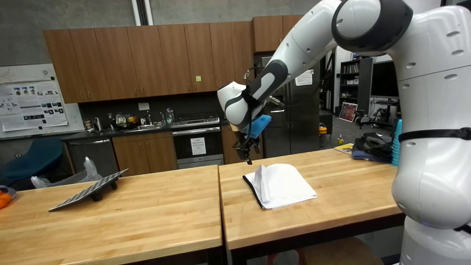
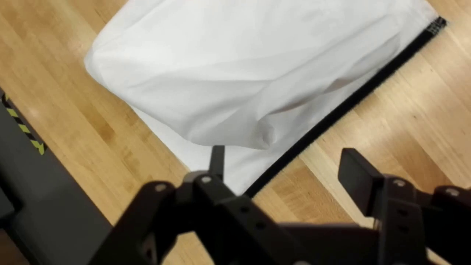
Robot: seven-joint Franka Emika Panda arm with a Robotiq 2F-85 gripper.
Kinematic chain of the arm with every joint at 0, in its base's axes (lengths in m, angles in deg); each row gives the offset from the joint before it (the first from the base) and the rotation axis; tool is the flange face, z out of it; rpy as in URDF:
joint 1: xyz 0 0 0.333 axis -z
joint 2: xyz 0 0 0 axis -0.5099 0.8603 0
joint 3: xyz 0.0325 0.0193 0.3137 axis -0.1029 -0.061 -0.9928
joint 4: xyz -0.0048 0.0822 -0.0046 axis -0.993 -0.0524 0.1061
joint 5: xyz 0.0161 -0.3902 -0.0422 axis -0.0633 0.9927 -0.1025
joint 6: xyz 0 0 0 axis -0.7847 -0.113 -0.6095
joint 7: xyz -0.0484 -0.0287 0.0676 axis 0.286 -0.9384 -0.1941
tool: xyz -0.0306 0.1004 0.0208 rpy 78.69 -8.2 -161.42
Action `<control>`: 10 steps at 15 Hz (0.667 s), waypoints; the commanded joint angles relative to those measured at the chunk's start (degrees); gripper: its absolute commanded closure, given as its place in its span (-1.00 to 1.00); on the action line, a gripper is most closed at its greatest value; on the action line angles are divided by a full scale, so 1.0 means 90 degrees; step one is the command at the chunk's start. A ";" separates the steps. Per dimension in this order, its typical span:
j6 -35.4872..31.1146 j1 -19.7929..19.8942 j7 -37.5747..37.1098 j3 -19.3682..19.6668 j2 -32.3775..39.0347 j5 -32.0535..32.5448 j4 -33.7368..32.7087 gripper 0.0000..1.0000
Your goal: Fold the white towel in half from right to left.
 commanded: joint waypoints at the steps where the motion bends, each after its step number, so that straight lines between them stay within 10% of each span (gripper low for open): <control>1: -0.0074 -0.0035 -0.0710 0.0091 0.0352 -0.0658 -0.0431 -1.00; 10: -0.0505 -0.0124 -0.1467 0.0274 0.0625 -0.0939 -0.0565 -1.00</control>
